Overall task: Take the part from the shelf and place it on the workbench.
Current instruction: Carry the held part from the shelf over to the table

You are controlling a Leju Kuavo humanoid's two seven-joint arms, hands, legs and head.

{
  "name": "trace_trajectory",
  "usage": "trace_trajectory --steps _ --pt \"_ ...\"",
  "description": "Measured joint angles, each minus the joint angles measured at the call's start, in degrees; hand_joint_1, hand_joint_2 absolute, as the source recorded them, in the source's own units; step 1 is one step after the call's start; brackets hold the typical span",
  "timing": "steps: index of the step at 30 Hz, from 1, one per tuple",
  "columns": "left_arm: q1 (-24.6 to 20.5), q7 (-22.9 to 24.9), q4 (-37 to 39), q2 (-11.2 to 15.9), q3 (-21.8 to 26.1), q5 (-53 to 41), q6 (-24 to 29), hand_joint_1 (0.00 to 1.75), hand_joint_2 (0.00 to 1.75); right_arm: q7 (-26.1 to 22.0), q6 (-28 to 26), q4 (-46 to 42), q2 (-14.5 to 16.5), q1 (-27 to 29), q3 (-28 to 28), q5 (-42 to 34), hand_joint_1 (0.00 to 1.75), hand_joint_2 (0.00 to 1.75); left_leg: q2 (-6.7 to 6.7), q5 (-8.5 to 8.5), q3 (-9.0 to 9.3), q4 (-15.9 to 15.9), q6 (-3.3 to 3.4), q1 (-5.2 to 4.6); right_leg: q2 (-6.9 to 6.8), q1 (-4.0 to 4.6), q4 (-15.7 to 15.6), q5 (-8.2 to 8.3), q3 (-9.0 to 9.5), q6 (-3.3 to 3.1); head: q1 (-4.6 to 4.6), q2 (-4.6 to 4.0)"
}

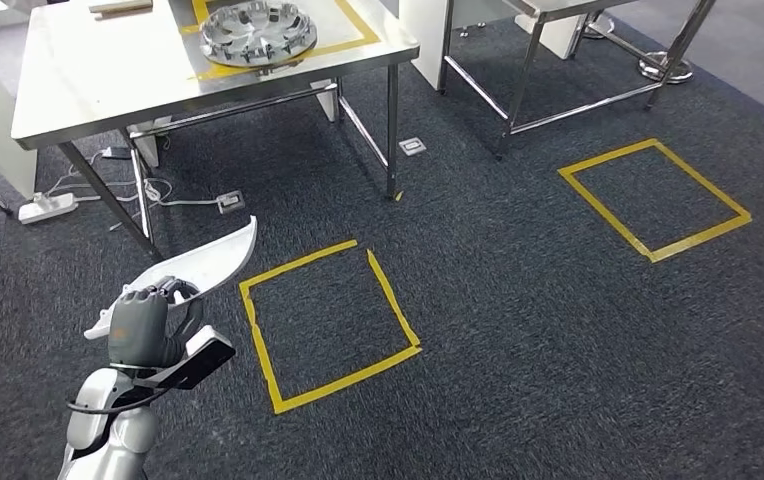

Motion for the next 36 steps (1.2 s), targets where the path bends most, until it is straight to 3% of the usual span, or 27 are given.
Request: trace_trajectory --steps 2,4,6,8,9,11,13,15,16,17,19,21,23,24,25,28,30,33,34,36 --pt "0.35 0.07 -0.4 0.04 0.16 -0.31 -0.01 1.59 1.75 -0.08 -0.07 -0.01 0.1 -0.11 -0.01 0.02 0.0 1.75 -0.76 0.26 -0.33 -0.18 -0.83 0.2 -1.51 0.02 -0.36 0.28 0.32 -0.64 0.0 0.0" --pt "0.57 0.15 -0.82 0.09 0.38 -0.53 0.01 1.59 1.75 -0.07 -0.18 -0.04 0.25 -0.15 -0.01 0.05 0.0 1.75 2.2 -1.14 -1.57 2.1 -1.3 -0.06 -3.17 -0.1 -0.87 0.59 0.68 -1.58 -0.38 0.0" --pt "0.57 0.18 -1.09 0.07 0.47 -0.67 0.02 1.59 1.75 -0.09 -0.3 -0.07 0.36 -0.01 -0.01 0.09 0.0 1.75 6.38 -4.49 -4.55 8.54 -1.52 -0.29 -4.81 0.09 -1.03 0.62 0.78 -2.17 -0.79 0.0" --pt "0.66 0.21 -1.15 0.03 0.48 -0.94 0.0 1.59 1.75 -0.09 -0.45 -0.08 0.41 0.17 -0.02 0.11 0.0 1.75 7.7 -6.55 -7.29 14.45 -1.7 -0.23 -6.54 0.27 -0.98 0.51 0.78 -2.33 -0.81 0.0" --pt "0.73 0.23 -1.16 0.02 0.48 -1.1 -0.01 1.59 1.75 -0.08 -0.55 -0.08 0.45 0.19 -0.03 0.11 0.0 1.75 7.93 -6.15 -7.42 14.89 -1.73 -0.2 -7.38 0.29 -0.94 0.43 0.79 -2.34 -0.82 0.0" --pt "0.73 0.26 -1.26 0.02 0.51 -1.32 -0.02 1.59 1.75 -0.08 -0.74 -0.08 0.62 0.1 -0.03 0.13 0.0 1.75 8.83 -2.91 -4.36 9.45 -1.63 -0.19 -8.92 0.3 -0.8 0.18 0.95 -2.18 -0.83 0.0" --pt "0.54 0.25 -1.43 -0.01 0.54 -1.43 -0.03 1.59 1.75 -0.09 -0.88 -0.08 0.82 -0.02 -0.03 0.16 0.0 1.75 11.14 -0.78 -0.56 2.44 -0.95 -0.55 -10.23 0.56 -0.61 -0.18 1.16 -1.74 -0.81 0.0" --pt "0.34 0.22 -1.56 -0.05 0.55 -1.47 -0.08 1.59 1.75 -0.09 -0.81 -0.09 0.93 -0.13 -0.09 -0.02 0.0 1.75 12.05 -0.71 0.6 0.08 -0.02 -0.89 -11.23 0.86 -0.58 -0.41 1.36 -1.15 -0.75 0.0" --pt "0.28 0.14 -1.6 -0.05 0.59 -1.41 -0.24 1.59 1.75 -0.09 -0.46 -0.09 0.97 -0.19 -0.19 -0.26 0.0 1.75 11.45 -0.55 0.57 0.0 0.39 -0.88 -11.72 0.93 -0.64 -0.45 1.49 -0.83 -0.72 0.0" --pt "0.24 0.01 -1.6 -0.04 0.66 -1.28 -0.5 1.59 1.75 -0.08 0.12 -0.09 0.99 -0.28 -0.36 -0.54 0.0 1.75 10.9 -0.42 0.56 -0.12 0.76 -0.77 -11.77 0.86 -0.64 -0.53 1.59 -0.44 -0.73 0.0" --pt "-0.02 -0.34 -1.55 -0.07 0.81 -0.81 -1.12 1.59 1.75 -0.09 1.71 -0.09 1.06 -0.36 -0.81 -0.83 0.0 1.75 10.04 -0.1 0.54 -0.46 1.48 -0.47 -9.39 0.64 1.26 -1.95 0.89 0.31 -0.63 0.0" --pt "-0.38 -0.63 -1.37 -0.27 0.87 -0.34 -1.55 1.59 1.75 -0.11 2.8 -0.09 1.14 -0.19 -1.1 -0.43 0.0 1.75 9.27 0.01 0.41 -0.58 1.96 -0.31 -5.93 0.41 7.4 -5.26 -1.99 0.79 -0.41 0.0" --pt "-0.38 -1.0 -1.1 -0.43 0.91 -0.06 -1.74 1.59 1.75 -0.1 3.08 -0.09 1.26 0.14 -1.14 0.07 0.0 1.75 8.5 -0.03 0.27 -0.49 2.12 -0.34 -4.87 0.33 14.12 -7.57 -5.46 0.97 -0.31 0.0" --pt "-0.31 -1.19 -0.98 -0.45 0.93 0.02 -1.76 1.59 1.75 -0.09 3.08 -0.09 1.31 0.29 -1.15 0.25 0.0 1.75 8.14 -0.03 0.25 -0.41 2.1 -0.34 -4.8 0.29 15.14 -7.23 -6.18 0.99 -0.29 0.0" --pt "-0.26 -1.33 -0.91 -0.46 0.95 0.02 -1.75 1.59 1.75 -0.09 3.07 -0.09 1.35 0.39 -1.16 0.39 0.0 1.75 7.8 -0.05 0.25 -0.3 2.05 -0.33 -4.79 0.23 13.82 -5.81 -5.78 0.97 -0.29 0.0" --pt "-0.3 -1.28 -0.85 -0.48 0.97 -0.37 -1.67 1.59 1.75 -0.09 3.03 -0.09 1.38 0.36 -1.17 0.75 0.0 1.75 7.02 -0.22 0.24 0.12 1.48 -0.35 -4.73 0.13 2.87 -0.62 -0.99 0.56 -0.28 0.0" --pt "-0.32 -1.1 -0.86 -0.46 0.99 -0.71 -1.5 1.59 1.75 -0.1 2.98 -0.09 1.44 0.26 -1.17 0.91 0.0 1.75 6.79 -0.23 0.18 0.17 0.73 -0.47 -4.67 0.35 -0.15 -0.1 0.22 0.01 -0.31 0.0" --pt "-0.3 -0.84 -0.9 -0.44 1.04 -1.01 -1.37 1.59 1.75 -0.09 2.88 -0.09 1.59 0.23 -1.18 1.03 0.0 1.75 6.89 -0.4 -0.05 0.28 -0.45 -0.31 -4.79 0.44 -0.56 0.15 0.45 -1.19 -0.32 0.0" --pt "-0.32 -0.7 -0.92 -0.43 1.08 -1.12 -1.37 1.59 1.75 -0.09 2.87 -0.09 1.66 0.22 -1.19 1.07 0.0 1.75 7.09 -1.04 -0.56 1.35 -0.74 -0.25 -4.85 0.35 -0.75 0.24 0.65 -1.61 -0.41 0.0" --pt "-0.33 -0.41 -0.92 -0.39 1.16 -1.35 -1.4 1.59 1.75 -0.09 2.86 -0.09 1.83 0.24 -1.19 1.15 0.0 1.75 7.54 -3.77 -3.13 6.79 -1.11 -0.18 -4.96 0.25 -0.94 0.15 0.99 -2.18 -0.56 0.0"
